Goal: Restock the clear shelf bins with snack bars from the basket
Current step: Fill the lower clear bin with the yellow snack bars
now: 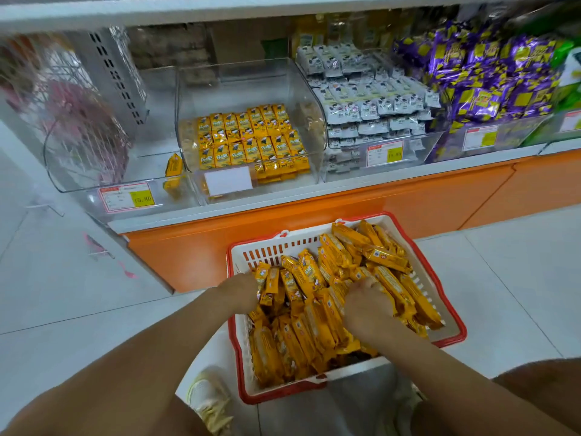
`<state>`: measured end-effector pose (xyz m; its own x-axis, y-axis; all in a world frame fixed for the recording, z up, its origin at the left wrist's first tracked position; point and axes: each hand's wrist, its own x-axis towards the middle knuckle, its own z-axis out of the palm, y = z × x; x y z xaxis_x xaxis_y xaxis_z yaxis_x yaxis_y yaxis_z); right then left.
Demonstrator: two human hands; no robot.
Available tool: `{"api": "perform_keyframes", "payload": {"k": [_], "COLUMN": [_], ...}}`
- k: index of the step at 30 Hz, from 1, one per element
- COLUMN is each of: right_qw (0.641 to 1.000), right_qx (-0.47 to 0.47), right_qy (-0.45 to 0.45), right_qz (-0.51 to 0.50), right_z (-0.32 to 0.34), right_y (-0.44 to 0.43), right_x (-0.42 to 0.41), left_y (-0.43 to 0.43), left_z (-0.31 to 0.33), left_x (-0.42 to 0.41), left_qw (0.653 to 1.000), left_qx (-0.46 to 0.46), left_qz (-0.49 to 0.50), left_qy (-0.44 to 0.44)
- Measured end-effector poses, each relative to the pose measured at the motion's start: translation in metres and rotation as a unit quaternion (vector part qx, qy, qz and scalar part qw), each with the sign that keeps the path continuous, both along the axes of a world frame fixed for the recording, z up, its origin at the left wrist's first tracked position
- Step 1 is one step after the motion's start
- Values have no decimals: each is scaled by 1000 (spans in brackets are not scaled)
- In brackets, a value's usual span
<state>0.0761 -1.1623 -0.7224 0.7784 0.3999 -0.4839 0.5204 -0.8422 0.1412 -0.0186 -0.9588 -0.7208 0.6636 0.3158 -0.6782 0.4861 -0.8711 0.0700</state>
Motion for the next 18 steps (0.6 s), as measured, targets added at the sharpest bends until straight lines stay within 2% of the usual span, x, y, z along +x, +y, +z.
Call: {"api": "perform_keyframes", "payload": {"k": [5,8,11,13,15,18], "right_qw": [1000,999,997,994,982,930], "right_qx": [-14,-3,25,84,186,366], "right_qy": [-4,28,63,55,26,5], "right_qz": [-20,-36,-43,-34,-28,-21], "right_z": [-1,2,13,25,40,61], "right_y": [4,5,8,14,24,39], "right_x": [-5,-5,-6,-8,-10,-13], "left_y": [-1,-3,-11,-17,-24,-33], "left_z": [1,12,29,38,47,61], "left_x": [-4,-8,-2,4,10,17], "left_qw": [997,994,974,932,866,809], "left_qx": [-30,-49,-129,-240,-370,-420], "left_qz": [74,101,182,264,323,350], "left_qy": [2,-13,-42,-55,-99,-216]}}
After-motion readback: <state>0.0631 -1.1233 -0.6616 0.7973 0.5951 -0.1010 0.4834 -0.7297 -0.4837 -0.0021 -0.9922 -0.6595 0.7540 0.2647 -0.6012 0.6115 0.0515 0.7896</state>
